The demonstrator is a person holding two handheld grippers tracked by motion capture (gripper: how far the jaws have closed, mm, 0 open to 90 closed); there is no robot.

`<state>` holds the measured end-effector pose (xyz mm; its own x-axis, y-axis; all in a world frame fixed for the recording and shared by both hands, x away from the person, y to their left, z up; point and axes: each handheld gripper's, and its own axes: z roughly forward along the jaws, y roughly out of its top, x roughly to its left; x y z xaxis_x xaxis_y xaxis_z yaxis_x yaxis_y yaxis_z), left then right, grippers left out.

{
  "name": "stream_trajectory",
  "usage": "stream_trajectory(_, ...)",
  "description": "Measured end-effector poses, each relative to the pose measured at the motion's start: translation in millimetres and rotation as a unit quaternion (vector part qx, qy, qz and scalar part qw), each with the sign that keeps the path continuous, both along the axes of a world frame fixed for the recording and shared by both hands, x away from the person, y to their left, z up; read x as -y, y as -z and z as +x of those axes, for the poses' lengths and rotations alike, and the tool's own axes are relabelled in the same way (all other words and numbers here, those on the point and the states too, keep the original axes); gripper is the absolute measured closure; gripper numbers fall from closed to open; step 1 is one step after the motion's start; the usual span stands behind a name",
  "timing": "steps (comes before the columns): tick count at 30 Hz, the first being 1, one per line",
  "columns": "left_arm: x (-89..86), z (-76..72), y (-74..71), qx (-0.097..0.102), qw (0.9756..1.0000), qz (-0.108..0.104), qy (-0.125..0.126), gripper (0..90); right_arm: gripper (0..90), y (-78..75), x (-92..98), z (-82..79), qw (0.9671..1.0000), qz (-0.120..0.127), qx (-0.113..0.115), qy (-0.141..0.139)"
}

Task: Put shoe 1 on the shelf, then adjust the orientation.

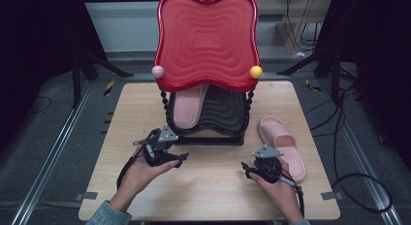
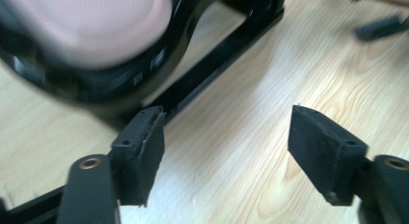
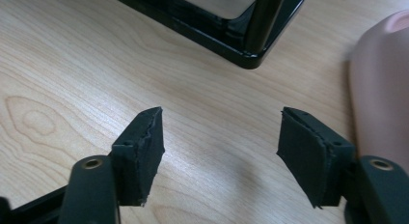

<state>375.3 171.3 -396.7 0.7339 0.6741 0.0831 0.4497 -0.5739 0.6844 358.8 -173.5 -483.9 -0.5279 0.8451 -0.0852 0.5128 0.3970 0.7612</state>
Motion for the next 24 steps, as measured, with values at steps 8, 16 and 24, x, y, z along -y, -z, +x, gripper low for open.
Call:
stream_trajectory(8,-39.1,3.2,27.6,-0.011,0.9976,-0.005,-0.068,12.7,40.9,-13.1,13.5,-3.2,0.9999,-0.007,0.01,0.01)
stream_trajectory(16,-93.8,11.7,44.0,-0.007,0.9896,-0.003,-0.144,8.7,54.7,-29.0,49.2,-2.1,0.9993,-0.004,0.004,0.037)
stream_trajectory(24,-134.2,7.8,54.5,-0.019,0.9807,0.002,-0.195,8.5,63.9,-29.4,73.5,3.9,0.9983,-0.005,-0.019,0.055)
